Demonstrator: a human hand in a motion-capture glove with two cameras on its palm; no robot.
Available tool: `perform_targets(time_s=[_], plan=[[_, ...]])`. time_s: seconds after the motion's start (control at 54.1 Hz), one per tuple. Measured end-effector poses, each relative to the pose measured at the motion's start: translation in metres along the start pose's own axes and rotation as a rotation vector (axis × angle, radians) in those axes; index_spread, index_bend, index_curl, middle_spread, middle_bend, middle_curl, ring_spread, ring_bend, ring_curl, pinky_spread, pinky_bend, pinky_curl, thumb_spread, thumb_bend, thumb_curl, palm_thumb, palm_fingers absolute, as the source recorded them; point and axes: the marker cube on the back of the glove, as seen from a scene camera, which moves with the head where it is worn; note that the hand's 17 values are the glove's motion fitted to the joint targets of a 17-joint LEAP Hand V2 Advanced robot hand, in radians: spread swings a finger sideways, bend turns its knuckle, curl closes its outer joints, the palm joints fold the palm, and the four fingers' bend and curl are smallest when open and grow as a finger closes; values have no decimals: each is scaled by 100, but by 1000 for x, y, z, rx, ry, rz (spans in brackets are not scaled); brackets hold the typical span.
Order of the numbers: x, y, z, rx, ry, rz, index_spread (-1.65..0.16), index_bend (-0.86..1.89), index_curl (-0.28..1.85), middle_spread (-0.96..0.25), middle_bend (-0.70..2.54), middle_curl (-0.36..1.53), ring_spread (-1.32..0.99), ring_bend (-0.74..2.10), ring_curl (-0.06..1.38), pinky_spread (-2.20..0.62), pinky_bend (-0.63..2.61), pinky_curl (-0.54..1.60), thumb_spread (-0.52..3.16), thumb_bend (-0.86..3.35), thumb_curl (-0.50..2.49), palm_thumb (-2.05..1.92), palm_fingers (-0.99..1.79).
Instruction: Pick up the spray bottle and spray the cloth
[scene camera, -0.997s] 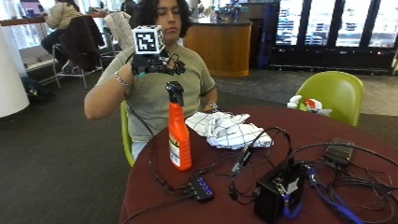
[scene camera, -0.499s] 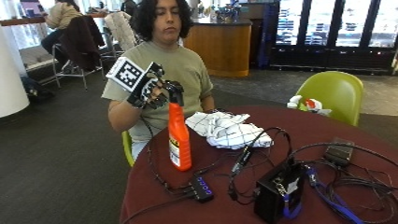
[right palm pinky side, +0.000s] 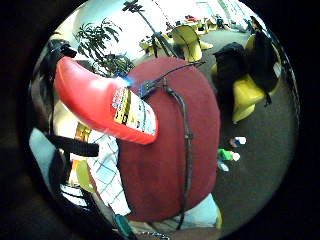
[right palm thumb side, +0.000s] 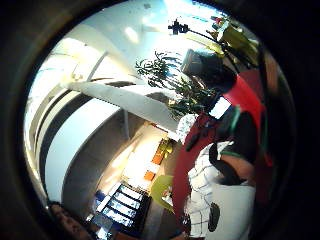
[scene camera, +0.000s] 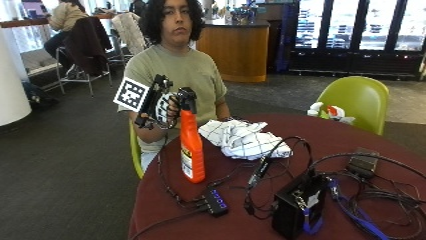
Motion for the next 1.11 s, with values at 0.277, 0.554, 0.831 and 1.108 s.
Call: perform_targets(time_s=[0.277,0.554,0.831,1.108], plan=[[-4,15,2,-82,73,-79,-26,77,45,-18,79,65,-19,99,60,-19,93,57,116,16,59,103,129],[-18,63,-51,-397,402,-360,-23,35,42,-7,54,56,-10,70,52,-17,71,49,113,-4,54,76,80],[-12,90,-100,-697,597,-457,-35,18,36,3,27,42,-1,41,37,18,43,36,117,-3,45,60,43],[-7,122,-138,-684,698,-509,-38,15,32,4,19,38,0,33,33,25,35,33,116,-2,41,57,41]])
